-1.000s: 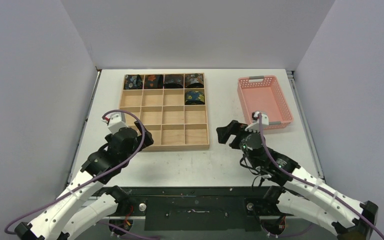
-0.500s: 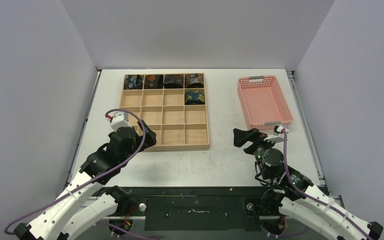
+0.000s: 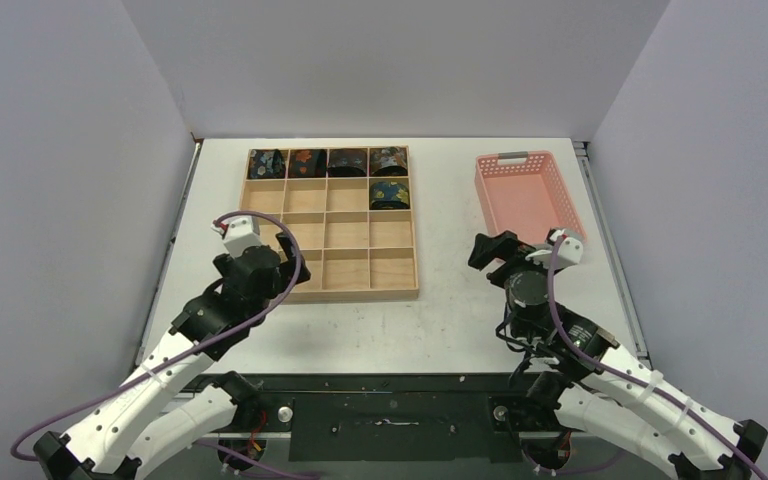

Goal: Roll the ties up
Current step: Reset both arms

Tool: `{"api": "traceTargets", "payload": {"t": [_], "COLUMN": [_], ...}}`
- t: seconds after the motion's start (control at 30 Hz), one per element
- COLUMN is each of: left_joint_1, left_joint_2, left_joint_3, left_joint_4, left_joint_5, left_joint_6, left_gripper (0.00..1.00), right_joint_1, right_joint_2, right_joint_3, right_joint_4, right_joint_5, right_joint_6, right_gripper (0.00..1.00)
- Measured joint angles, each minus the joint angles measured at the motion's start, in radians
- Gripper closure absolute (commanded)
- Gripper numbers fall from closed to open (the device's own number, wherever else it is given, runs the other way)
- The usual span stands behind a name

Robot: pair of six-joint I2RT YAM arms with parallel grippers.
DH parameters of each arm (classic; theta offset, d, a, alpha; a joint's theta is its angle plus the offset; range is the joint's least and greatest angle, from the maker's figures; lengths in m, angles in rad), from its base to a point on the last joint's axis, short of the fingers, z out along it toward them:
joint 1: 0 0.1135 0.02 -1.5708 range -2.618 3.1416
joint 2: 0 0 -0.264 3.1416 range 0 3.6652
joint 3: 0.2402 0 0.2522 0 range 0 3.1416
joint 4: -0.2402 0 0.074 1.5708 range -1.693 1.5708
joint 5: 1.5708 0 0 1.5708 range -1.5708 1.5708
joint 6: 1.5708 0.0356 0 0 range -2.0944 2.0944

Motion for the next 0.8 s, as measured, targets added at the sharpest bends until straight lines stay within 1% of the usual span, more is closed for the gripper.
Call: {"api": "traceTargets", "payload": {"t": [0.1, 0.2, 0.3, 0.43, 0.5, 0.53, 0.6, 0.67, 0.73, 0.8], "left_joint_1": [0.0, 0.0, 0.0, 0.0, 0.0, 0.0, 0.001, 0.011, 0.027, 0.034], "left_joint_2": [-0.037, -0.096, -0.118, -0.073, -0.03, -0.003, 0.025, 0.026, 0.016, 0.013], "left_joint_3": [-0.005, -0.027, -0.035, -0.026, -0.013, -0.004, -0.001, -0.002, -0.001, 0.006], "left_joint_4": [0.065, 0.137, 0.168, 0.183, 0.18, 0.178, 0.176, 0.174, 0.178, 0.176], "left_joint_5": [-0.007, -0.016, -0.037, -0.05, -0.046, -0.037, -0.004, 0.071, 0.158, 0.214], "left_joint_6": [0.066, 0.126, 0.135, 0.13, 0.118, 0.103, 0.092, 0.103, 0.13, 0.157], "left_gripper": [0.04, 0.03, 0.04, 0.03, 0.04, 0.04, 0.04, 0.04, 0.03, 0.04], "right_joint_1": [0.0, 0.0, 0.0, 0.0, 0.0, 0.0, 0.0, 0.0, 0.0, 0.0], "right_joint_2": [0.021, 0.002, -0.018, -0.019, -0.005, 0.01, 0.037, 0.053, 0.035, 0.006], "right_joint_3": [-0.011, -0.066, -0.098, -0.097, -0.076, -0.043, 0.019, 0.048, 0.036, 0.008], "right_joint_4": [0.043, 0.114, 0.157, 0.161, 0.115, 0.063, 0.0, -0.034, -0.056, -0.064], "right_joint_5": [0.018, 0.02, 0.02, 0.013, -0.013, -0.029, -0.04, -0.041, -0.057, -0.076], "right_joint_6": [-0.062, -0.13, -0.175, -0.194, -0.195, -0.195, -0.182, -0.156, -0.152, -0.153], "right_gripper": [0.1, 0.1, 0.1, 0.1, 0.1, 0.1, 0.1, 0.1, 0.1, 0.1]}}
